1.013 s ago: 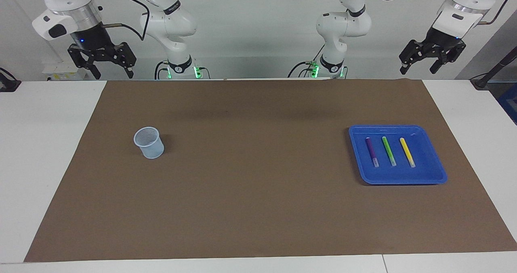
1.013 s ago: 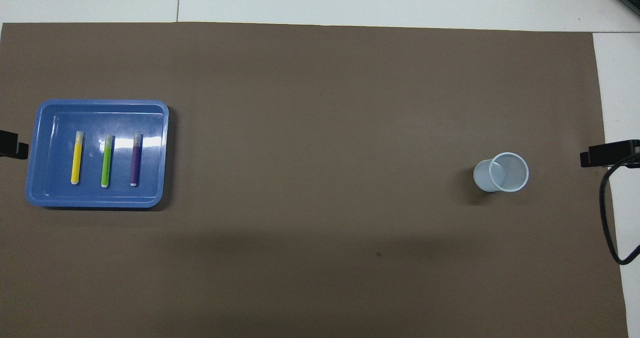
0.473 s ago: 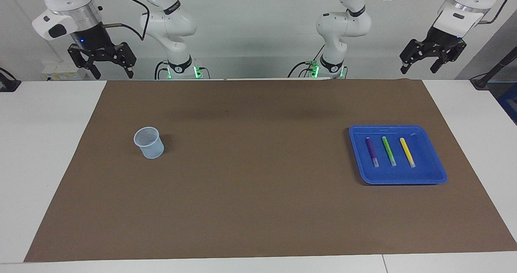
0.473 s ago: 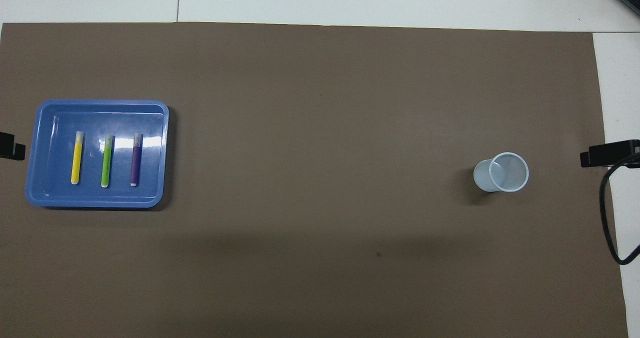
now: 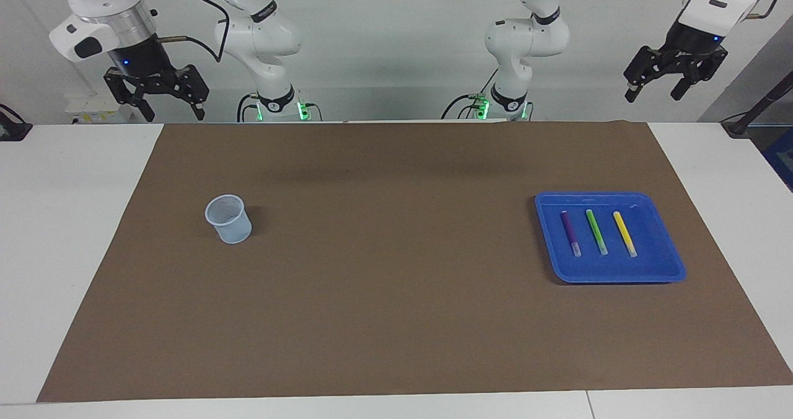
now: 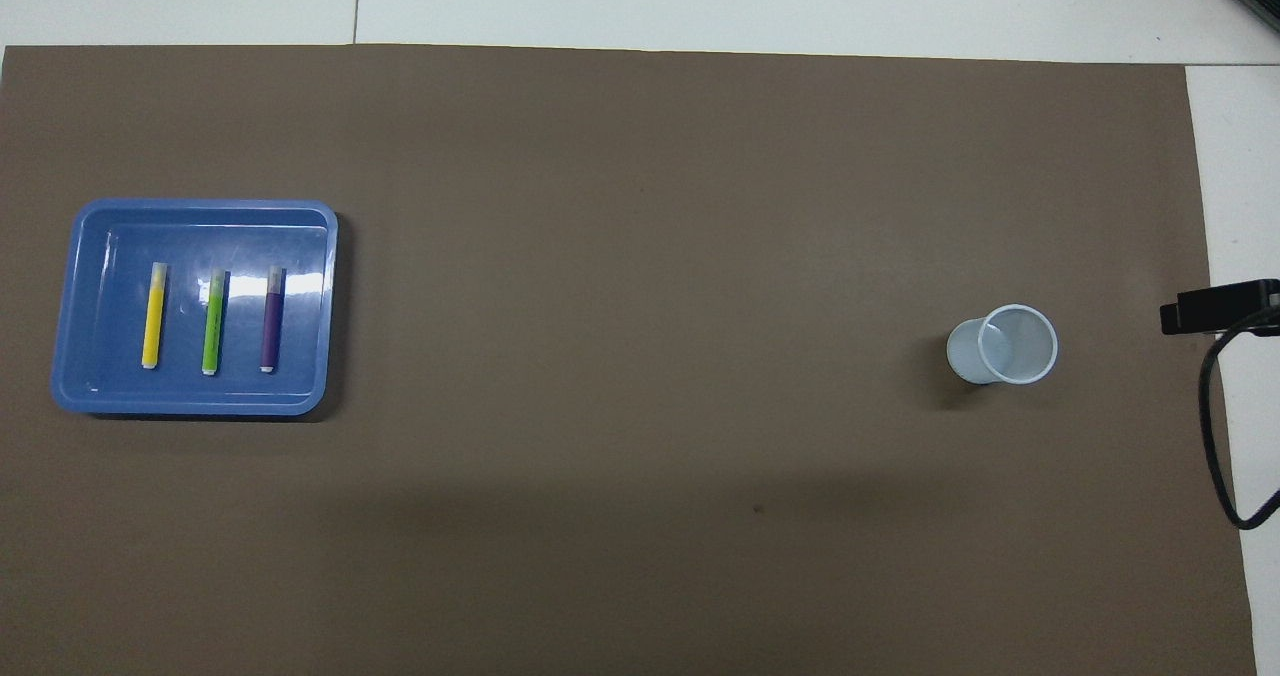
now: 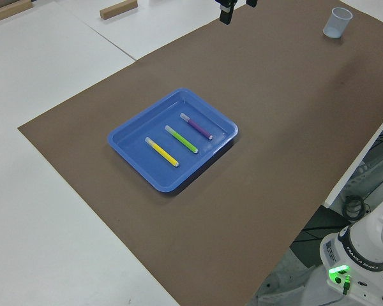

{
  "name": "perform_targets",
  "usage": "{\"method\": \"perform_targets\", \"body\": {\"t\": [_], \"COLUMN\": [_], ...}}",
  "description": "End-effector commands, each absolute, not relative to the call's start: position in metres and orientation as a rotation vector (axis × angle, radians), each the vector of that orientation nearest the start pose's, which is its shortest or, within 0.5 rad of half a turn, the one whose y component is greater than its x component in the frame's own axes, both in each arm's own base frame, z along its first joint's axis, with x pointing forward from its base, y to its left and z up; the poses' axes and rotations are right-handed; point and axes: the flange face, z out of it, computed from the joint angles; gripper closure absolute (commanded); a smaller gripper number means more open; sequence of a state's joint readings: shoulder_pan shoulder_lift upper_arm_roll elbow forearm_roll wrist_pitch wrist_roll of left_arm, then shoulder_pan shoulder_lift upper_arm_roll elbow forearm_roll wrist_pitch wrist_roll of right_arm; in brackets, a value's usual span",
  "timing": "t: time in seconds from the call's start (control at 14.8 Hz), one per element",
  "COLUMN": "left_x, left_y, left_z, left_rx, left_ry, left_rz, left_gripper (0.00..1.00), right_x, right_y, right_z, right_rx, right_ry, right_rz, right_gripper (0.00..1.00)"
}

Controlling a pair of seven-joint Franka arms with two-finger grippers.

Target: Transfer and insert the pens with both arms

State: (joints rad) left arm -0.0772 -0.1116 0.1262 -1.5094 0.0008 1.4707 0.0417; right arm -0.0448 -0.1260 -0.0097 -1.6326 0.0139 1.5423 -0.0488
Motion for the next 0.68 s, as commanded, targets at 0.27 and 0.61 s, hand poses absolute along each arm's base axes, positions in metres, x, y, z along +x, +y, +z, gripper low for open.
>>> {"method": "perform_targets", "body": {"t": [0.27,0.61], "left_x": [0.523,0.546], "left_y": [0.054,0.06], "left_z": [0.654,0.592], "left_rx": [-3.129,-3.124], "left_ry": [-0.055,-0.055], "left_rz": [-0.205,-0.195], "left_gripper": [0.0,0.0], "right_x": [0.508,0.508], "right_y": [-0.026,-0.026], "right_z": [0.658,0.659], "right_rx": [-3.137,-3.137], "right_ry": [0.026,0.024], "right_rz": [-0.06,-0.063], "right_gripper": [0.0,0.0]}}
